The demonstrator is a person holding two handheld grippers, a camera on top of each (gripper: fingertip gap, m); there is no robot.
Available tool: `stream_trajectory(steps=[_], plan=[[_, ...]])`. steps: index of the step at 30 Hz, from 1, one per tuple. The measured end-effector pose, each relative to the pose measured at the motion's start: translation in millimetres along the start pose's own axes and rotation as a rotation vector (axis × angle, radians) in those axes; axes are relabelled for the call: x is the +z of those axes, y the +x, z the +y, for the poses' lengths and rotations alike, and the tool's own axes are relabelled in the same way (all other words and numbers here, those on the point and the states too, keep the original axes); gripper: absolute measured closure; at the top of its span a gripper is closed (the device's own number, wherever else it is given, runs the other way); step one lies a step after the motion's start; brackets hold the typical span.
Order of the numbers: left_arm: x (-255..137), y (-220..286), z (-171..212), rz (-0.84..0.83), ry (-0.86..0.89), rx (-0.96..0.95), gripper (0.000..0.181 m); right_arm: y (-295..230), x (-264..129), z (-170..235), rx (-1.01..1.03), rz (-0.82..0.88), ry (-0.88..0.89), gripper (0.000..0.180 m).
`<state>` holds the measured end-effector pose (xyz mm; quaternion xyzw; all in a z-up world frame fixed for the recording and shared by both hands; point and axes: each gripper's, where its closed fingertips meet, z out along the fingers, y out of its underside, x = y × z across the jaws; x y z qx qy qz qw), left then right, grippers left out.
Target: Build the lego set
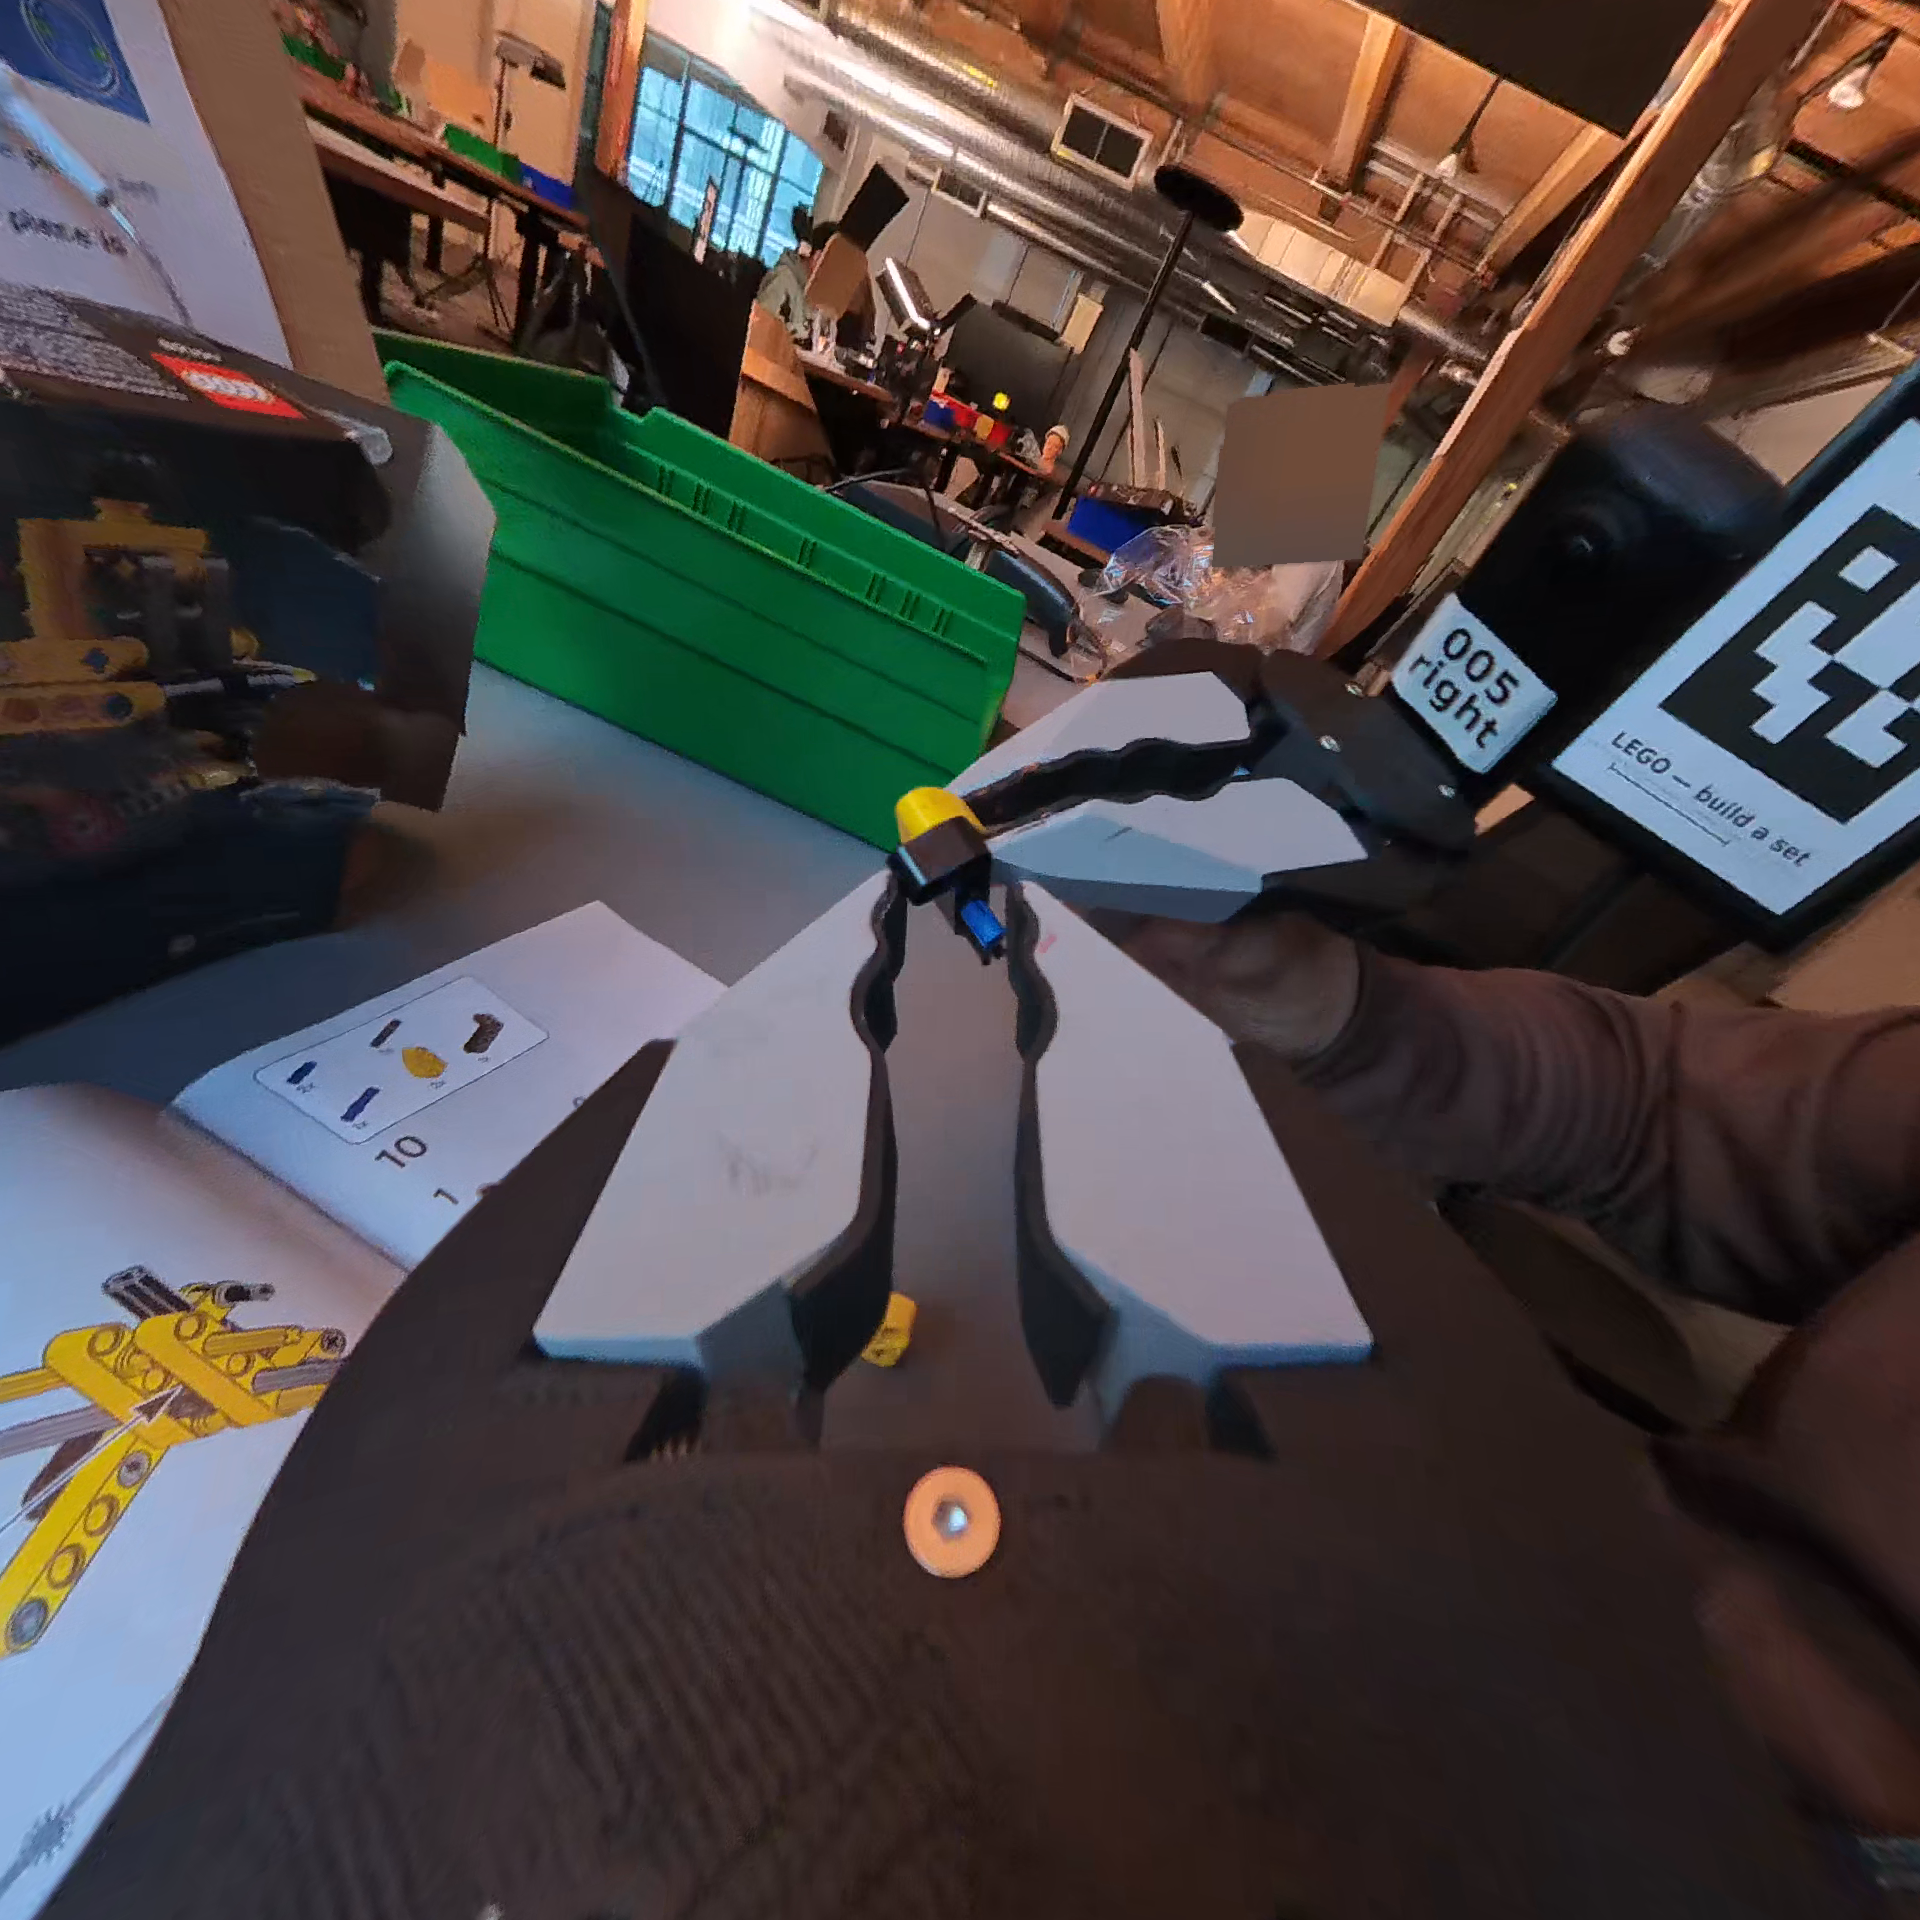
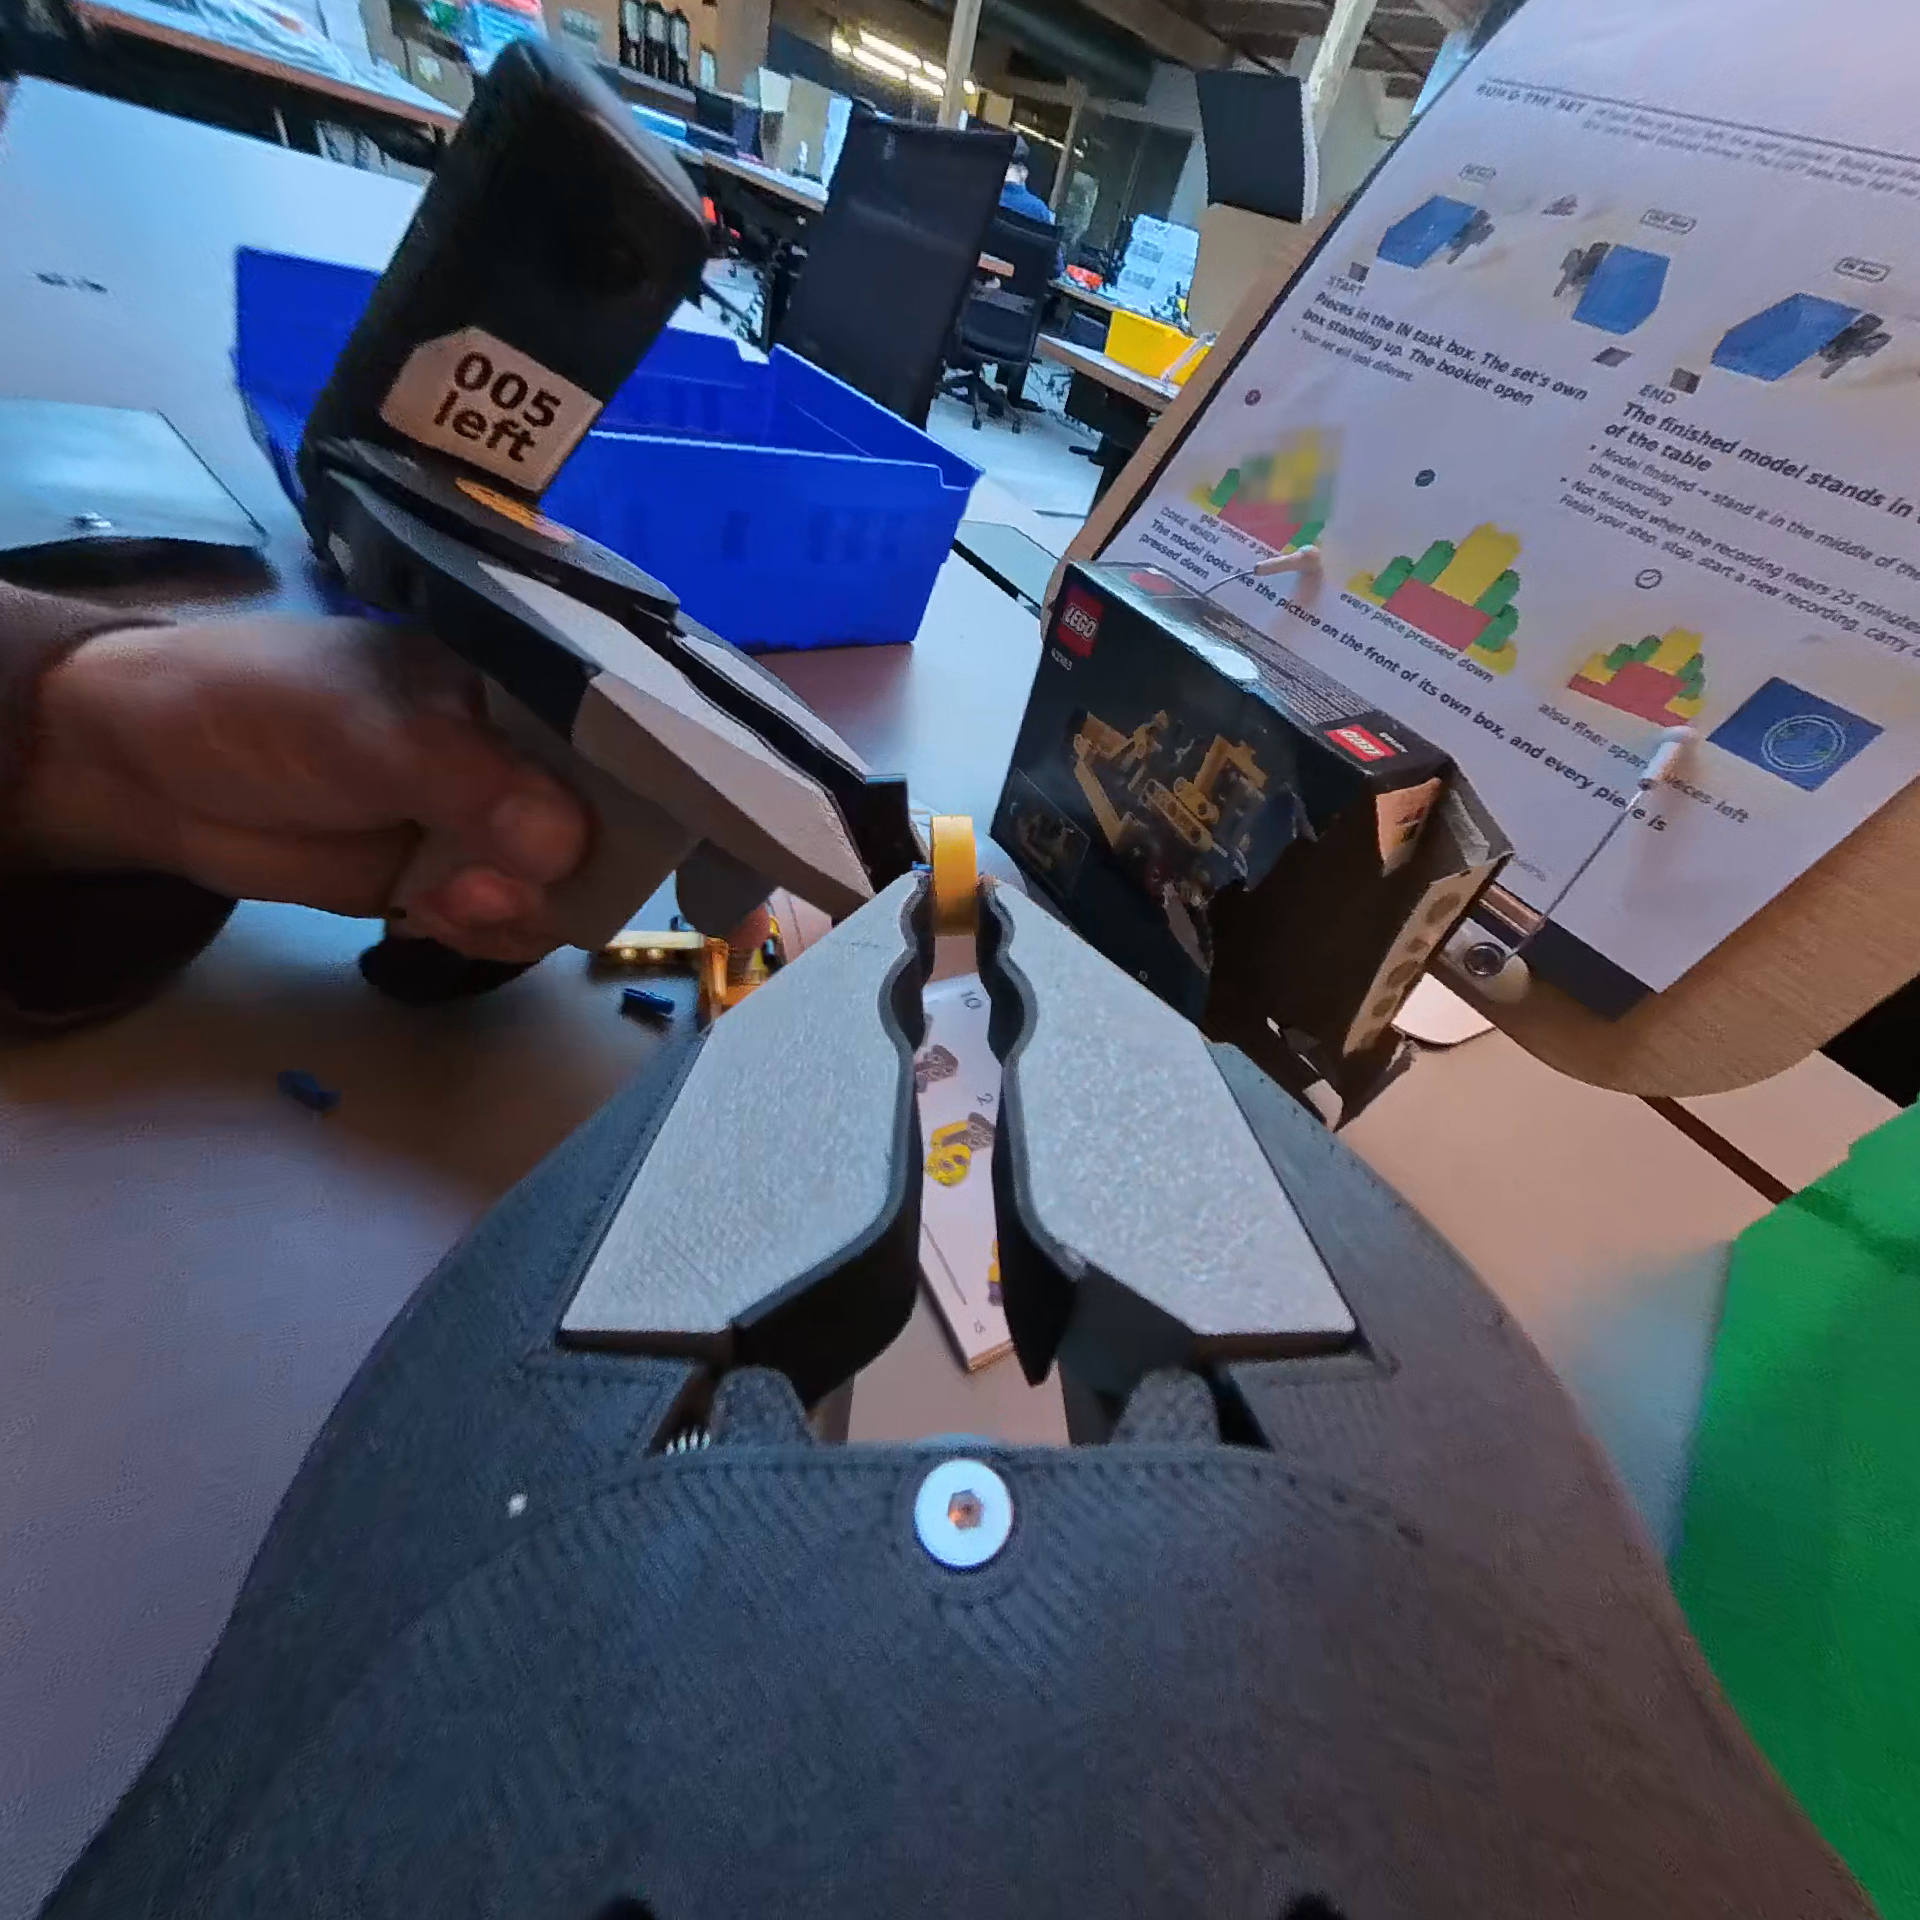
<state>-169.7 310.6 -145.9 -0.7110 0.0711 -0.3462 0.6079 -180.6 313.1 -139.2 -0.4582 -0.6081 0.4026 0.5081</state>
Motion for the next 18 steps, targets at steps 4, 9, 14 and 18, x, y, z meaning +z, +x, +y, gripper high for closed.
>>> stream_trajectory(steps=[4, 9, 14, 18], plan=[[-0.6, 2.6, -0.4, -0.009, 0.007, 0.052, 0.168, -2.5, -1.0, -0.3, 0.148, -0.067, -0.001, 0.175], [-4.7, 0.7, -2.2, 0.011, 0.022, -0.018, 0.175, -5.4, -1.3, -1.3, 0.119, -0.115, 0.000, 0.174], [-5.8, -5.7, 2.8, -0.026, -0.008, -0.021, 0.175, -3.8, 2.3, 6.4, -0.354, 0.097, -0.152, 0.175], [-5.1, -6.1, -4.7, -0.102, 0.005, 0.084, 0.175, 1.6, 2.8, 0.6, -0.420, 0.182, -0.152, 0.176]])
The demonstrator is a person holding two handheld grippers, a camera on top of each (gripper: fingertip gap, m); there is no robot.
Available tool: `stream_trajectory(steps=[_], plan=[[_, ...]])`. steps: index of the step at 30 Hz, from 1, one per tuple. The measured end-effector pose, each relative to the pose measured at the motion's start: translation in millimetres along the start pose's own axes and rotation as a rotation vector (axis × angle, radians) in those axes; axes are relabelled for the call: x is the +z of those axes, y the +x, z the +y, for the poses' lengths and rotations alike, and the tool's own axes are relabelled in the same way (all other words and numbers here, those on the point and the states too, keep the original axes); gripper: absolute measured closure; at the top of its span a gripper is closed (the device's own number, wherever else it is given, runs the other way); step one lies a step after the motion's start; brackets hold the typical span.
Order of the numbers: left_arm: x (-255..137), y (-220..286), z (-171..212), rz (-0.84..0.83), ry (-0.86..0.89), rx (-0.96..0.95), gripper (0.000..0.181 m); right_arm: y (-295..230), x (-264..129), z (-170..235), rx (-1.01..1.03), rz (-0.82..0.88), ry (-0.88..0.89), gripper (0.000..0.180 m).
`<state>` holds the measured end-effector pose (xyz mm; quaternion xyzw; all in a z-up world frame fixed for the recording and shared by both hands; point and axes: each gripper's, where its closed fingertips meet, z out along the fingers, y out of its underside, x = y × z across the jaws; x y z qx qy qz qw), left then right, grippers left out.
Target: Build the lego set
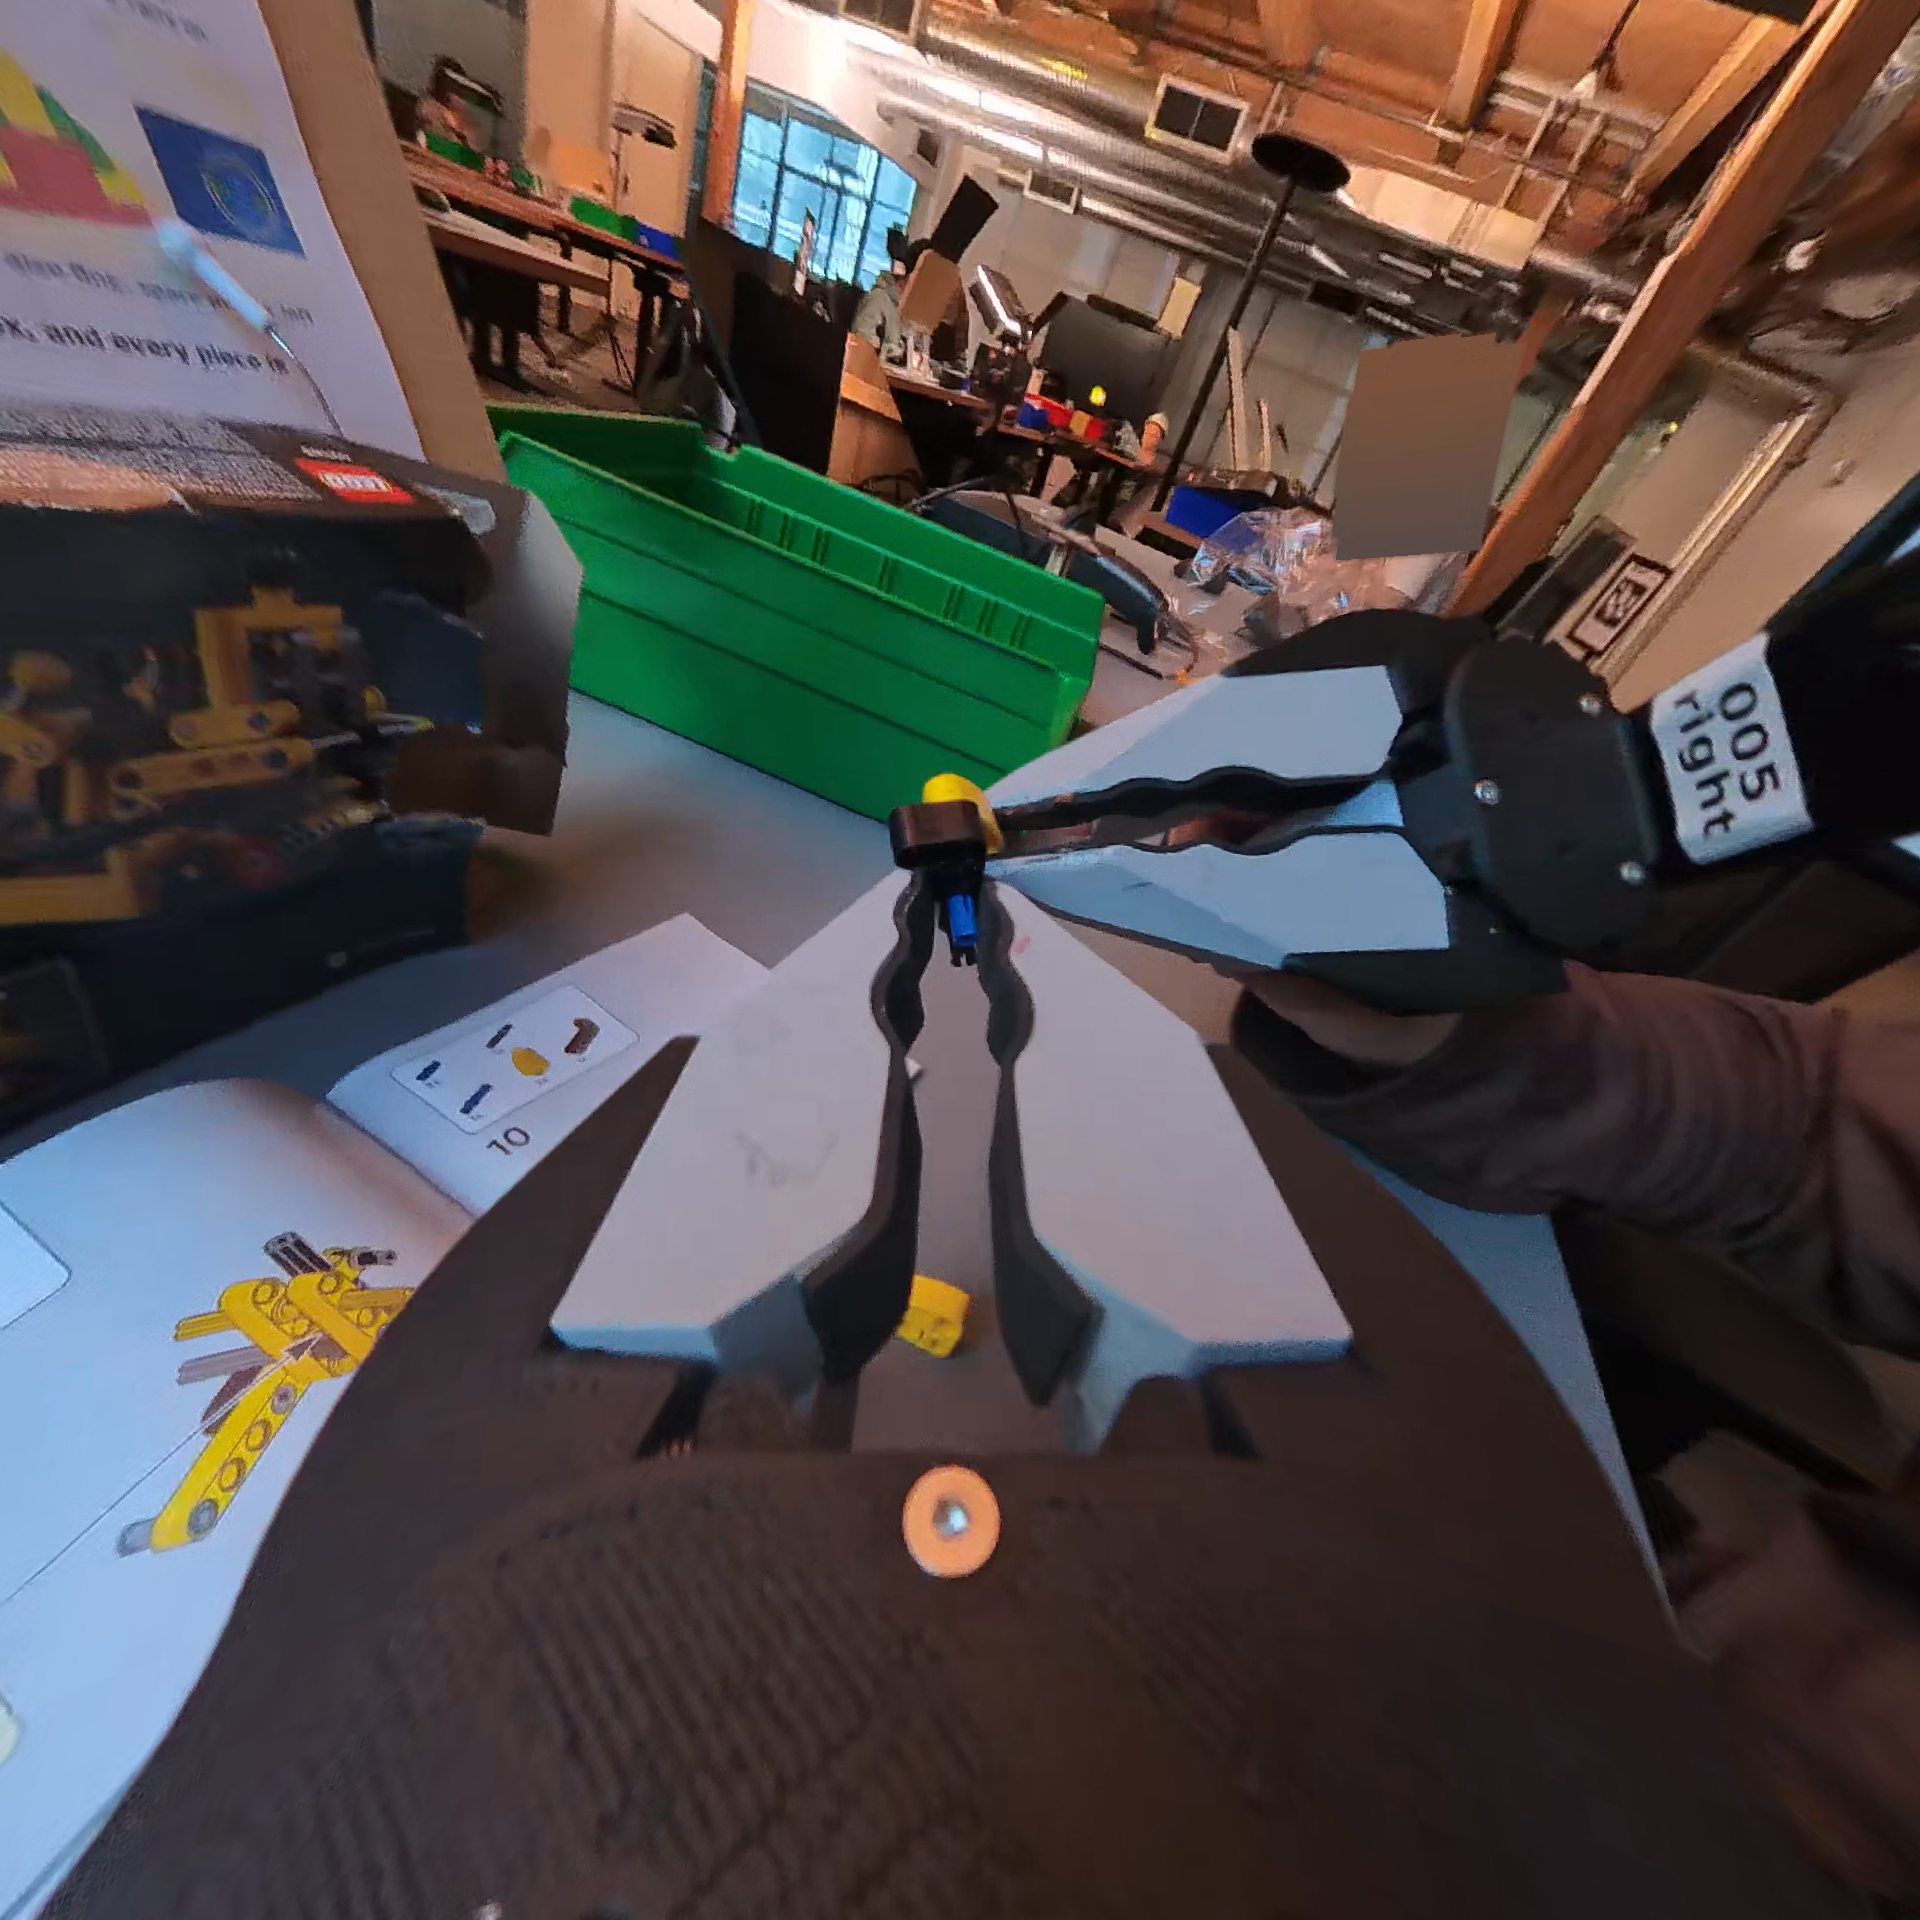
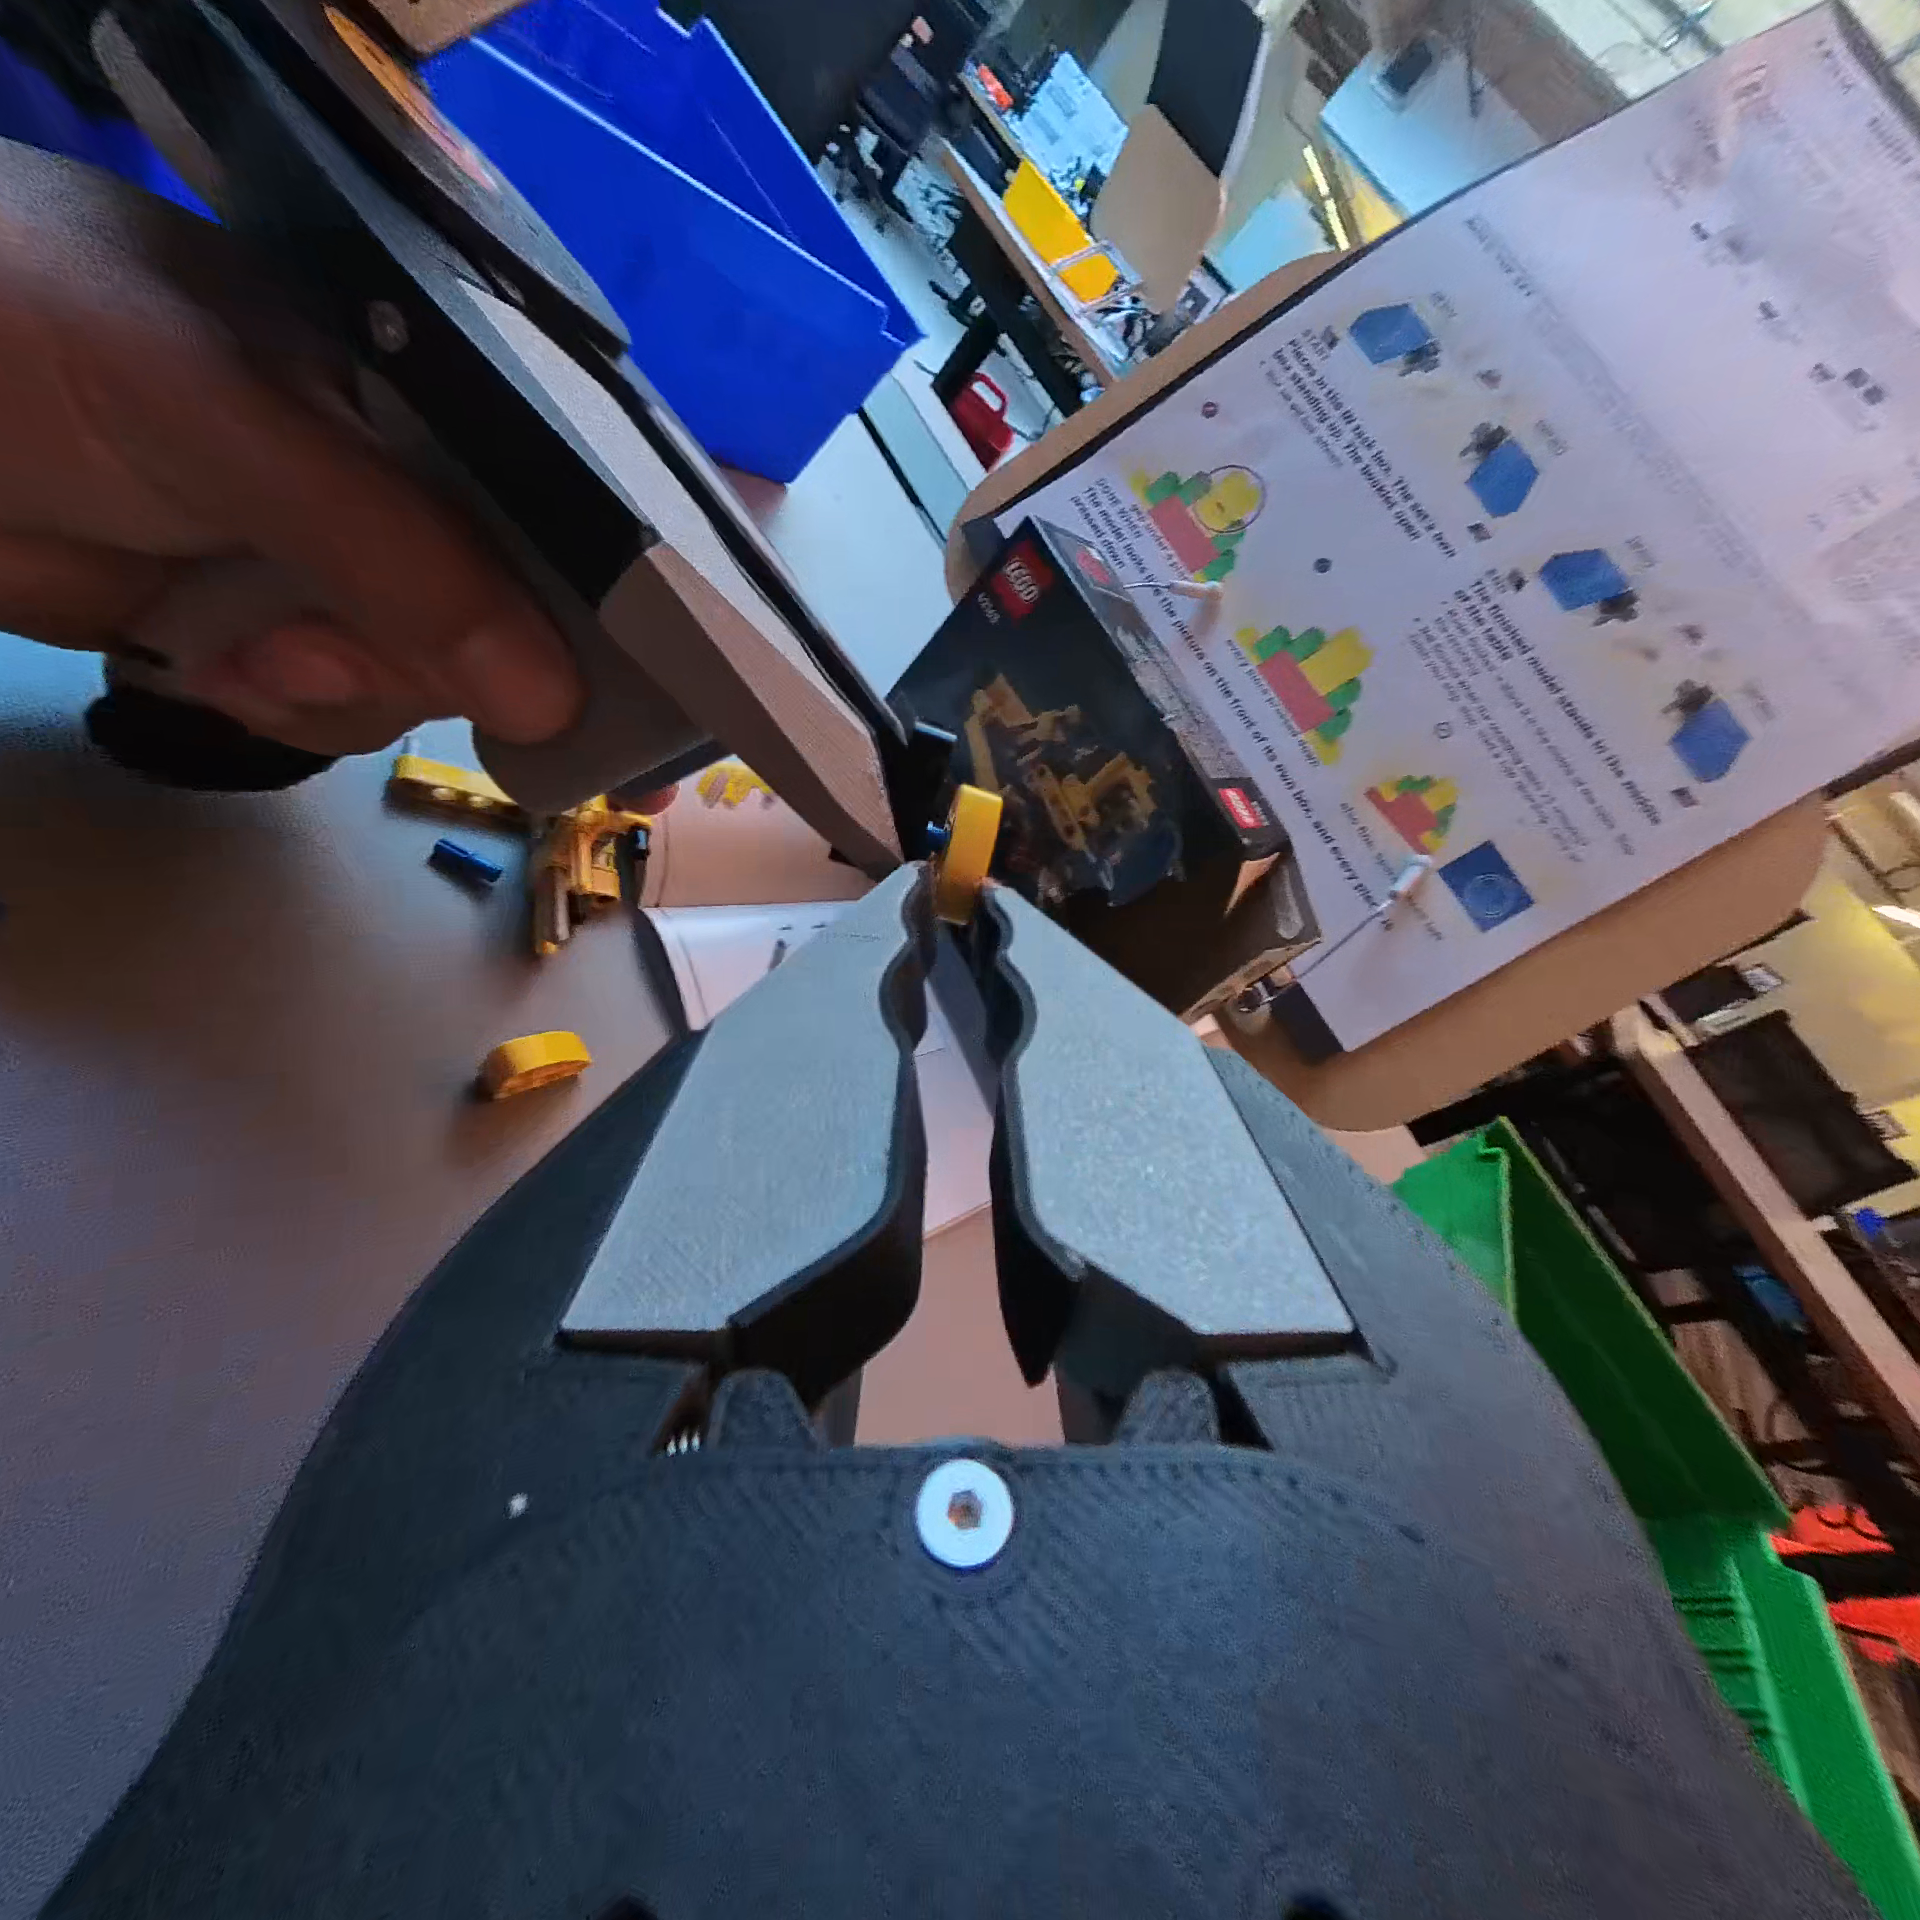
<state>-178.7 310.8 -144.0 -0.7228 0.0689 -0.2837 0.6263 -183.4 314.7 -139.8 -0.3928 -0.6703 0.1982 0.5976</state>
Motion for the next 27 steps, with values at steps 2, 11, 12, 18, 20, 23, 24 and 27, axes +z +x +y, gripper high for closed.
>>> stream_trajectory(steps=[2, 11, 12, 18, 20, 23, 24, 27], plan=[[1, 0, -4, 0.016, 0.037, -0.042, 0.175, 4, 0, -3, -0.039, 0.037, 0.005, 0.176], [5, 16, 2, 0.190, 0.062, -0.266, 0.175, 3, -15, -4, 0.269, -0.201, 0.176, 0.163], [6, 17, 3, 0.203, 0.061, -0.287, 0.175, 3, -17, -4, 0.231, -0.188, 0.176, 0.164], [10, 16, 10, 0.244, 0.055, -0.391, 0.175, -3, -18, 1, 0.116, -0.177, 0.155, 0.166], [10, 20, 9, 0.254, 0.062, -0.384, 0.175, 1, -21, 1, 0.136, -0.184, 0.158, 0.164], [11, 28, 3, 0.289, 0.089, -0.382, 0.176, 4, -30, -6, 0.180, -0.208, 0.205, 0.162], [11, 26, 3, 0.268, 0.094, -0.391, 0.176, 5, -34, -11, 0.227, -0.232, 0.251, 0.170], [5, 17, 0, 0.277, 0.128, -0.455, 0.176, 14, -41, -14, 0.403, -0.313, 0.321, 0.179]])
